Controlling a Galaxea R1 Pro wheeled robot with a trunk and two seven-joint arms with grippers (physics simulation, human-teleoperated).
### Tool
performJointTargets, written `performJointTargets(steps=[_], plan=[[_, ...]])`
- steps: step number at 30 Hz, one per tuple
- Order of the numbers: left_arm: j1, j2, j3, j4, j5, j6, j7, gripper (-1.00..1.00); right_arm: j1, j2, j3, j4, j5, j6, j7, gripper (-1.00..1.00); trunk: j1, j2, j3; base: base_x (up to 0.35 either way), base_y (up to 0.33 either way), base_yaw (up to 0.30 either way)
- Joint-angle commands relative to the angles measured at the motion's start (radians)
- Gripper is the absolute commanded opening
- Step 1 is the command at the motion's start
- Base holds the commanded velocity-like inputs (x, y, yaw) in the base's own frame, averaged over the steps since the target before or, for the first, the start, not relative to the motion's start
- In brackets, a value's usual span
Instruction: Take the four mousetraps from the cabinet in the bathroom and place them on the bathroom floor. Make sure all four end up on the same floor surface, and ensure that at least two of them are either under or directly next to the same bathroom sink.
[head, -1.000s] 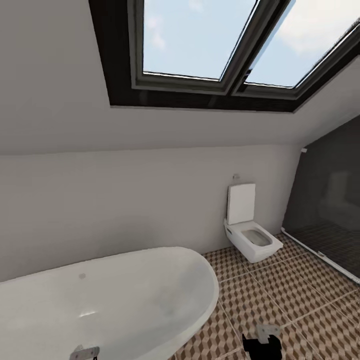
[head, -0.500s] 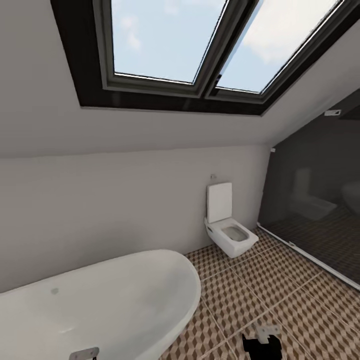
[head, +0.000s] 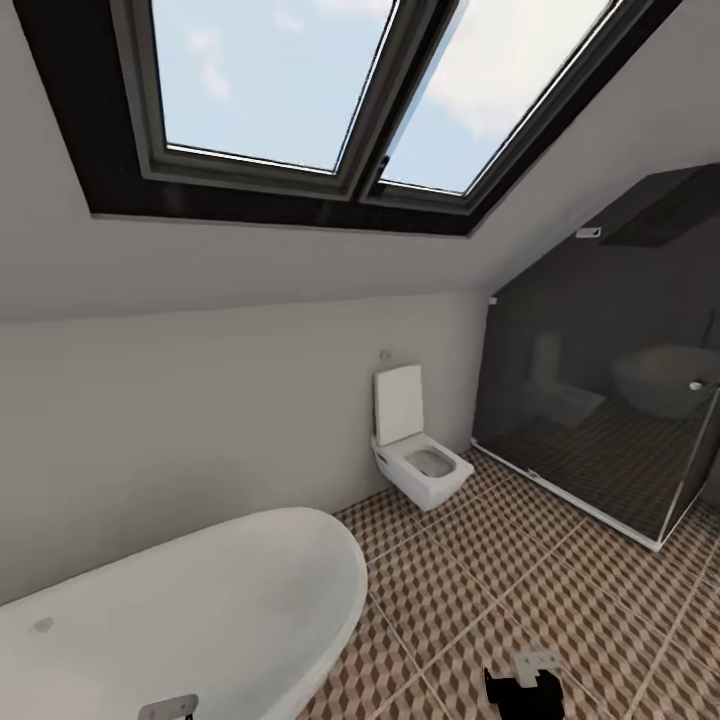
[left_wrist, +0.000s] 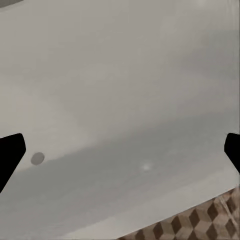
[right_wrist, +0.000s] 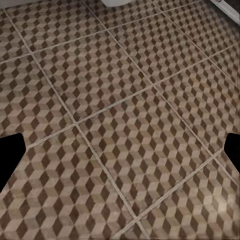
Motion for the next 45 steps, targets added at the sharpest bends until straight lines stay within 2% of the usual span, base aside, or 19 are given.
performJointTargets(steps=[1,45], plan=[[0.0,0.0,-0.006,0.001,-0.003,-0.002,0.007,1.0,-0.001,0.001,0.008,0.003,-0.006,-0.005,-0.001,1.0,0.0,-0.001,0.0,0.0,0.0,-0.285],[0.0,-0.013,-0.009,-0.002,-0.003,0.0,0.004,1.0,-0.001,0.001,0.008,0.003,-0.003,-0.006,0.0,1.0,0.0,-0.001,0.032,0.0,0.0,-0.285]])
